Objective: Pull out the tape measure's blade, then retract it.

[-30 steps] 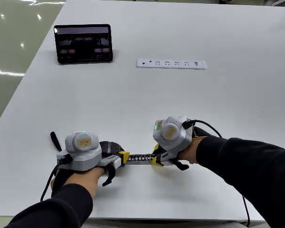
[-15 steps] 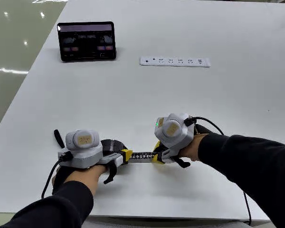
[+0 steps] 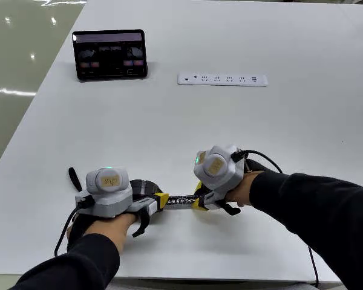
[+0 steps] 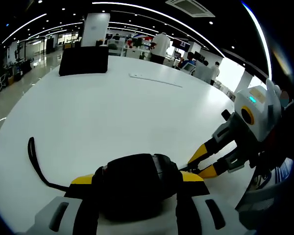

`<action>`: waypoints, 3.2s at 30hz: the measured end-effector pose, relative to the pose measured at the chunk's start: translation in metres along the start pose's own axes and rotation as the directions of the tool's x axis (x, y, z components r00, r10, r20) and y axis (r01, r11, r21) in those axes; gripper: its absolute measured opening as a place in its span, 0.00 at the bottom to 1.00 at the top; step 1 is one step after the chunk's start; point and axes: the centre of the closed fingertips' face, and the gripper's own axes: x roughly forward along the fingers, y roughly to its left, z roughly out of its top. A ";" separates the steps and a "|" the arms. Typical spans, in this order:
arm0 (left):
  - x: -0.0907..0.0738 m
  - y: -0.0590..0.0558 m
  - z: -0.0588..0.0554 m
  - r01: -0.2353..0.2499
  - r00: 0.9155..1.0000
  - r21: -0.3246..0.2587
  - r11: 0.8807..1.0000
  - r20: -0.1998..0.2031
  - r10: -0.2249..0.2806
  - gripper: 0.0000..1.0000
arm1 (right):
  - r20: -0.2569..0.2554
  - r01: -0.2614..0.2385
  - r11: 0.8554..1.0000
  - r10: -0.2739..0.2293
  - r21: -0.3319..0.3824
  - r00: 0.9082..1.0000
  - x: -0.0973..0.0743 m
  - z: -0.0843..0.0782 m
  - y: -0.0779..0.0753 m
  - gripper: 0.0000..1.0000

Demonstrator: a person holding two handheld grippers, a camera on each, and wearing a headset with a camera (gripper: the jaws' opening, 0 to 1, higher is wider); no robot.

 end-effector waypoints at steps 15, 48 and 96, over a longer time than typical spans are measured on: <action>0.002 0.002 0.000 -0.020 1.000 0.049 0.999 0.006 0.020 0.61 | 0.035 -0.002 0.999 0.004 -0.034 0.999 0.002 0.004 0.004 0.11; 0.001 0.002 0.001 -0.008 1.000 0.023 1.000 0.000 0.008 0.60 | 0.112 -0.009 1.000 0.011 -0.019 0.994 0.010 0.022 0.007 0.12; 0.000 0.002 0.000 0.026 1.000 -0.002 1.000 -0.012 -0.026 0.60 | 0.145 -0.029 1.000 0.027 0.012 0.989 0.014 0.030 0.010 0.10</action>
